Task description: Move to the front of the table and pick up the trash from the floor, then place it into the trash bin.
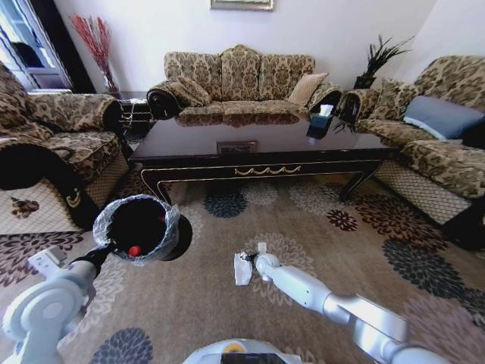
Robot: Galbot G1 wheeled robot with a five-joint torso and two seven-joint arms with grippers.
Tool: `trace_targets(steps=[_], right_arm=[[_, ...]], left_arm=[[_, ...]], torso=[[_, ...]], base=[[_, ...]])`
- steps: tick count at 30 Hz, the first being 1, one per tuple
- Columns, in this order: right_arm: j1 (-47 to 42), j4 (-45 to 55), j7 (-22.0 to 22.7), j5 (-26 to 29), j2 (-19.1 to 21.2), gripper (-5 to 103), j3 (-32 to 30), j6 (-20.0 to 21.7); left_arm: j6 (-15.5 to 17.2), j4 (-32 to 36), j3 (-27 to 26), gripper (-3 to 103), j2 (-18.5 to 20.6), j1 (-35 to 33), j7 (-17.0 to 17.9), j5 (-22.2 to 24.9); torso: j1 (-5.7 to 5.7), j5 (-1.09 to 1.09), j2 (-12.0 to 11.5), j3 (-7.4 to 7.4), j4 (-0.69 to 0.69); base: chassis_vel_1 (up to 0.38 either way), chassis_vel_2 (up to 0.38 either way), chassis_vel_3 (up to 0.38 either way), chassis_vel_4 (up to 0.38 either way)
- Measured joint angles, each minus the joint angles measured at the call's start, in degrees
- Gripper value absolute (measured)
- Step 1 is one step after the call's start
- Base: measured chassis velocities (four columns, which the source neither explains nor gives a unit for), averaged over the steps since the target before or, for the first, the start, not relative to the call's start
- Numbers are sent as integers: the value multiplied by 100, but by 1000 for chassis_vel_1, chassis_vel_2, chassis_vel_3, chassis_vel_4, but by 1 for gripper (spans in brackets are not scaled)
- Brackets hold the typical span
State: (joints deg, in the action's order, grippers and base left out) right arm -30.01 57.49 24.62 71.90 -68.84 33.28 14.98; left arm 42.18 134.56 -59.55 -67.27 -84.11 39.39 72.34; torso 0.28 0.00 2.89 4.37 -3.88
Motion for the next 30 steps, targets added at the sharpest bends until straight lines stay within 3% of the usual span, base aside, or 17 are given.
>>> trace_targets(steps=[10, 30], right_arm=[[-59, 365, 109, -26, 361, 100, 34, -1], [-199, -30, 28, -430, 294, 100, -112, 131]], left_arm=[[-1, -12, 107, 2, -11, 38, -13, -55], [-5, 49, 113, 2, -43, -16, -24, -98]], torso=[[0, 0, 0, 0, -1], [0, 0, 0, 0, -1]], base=[[0, 0, 0, 0], [0, 0, 0, 0]])
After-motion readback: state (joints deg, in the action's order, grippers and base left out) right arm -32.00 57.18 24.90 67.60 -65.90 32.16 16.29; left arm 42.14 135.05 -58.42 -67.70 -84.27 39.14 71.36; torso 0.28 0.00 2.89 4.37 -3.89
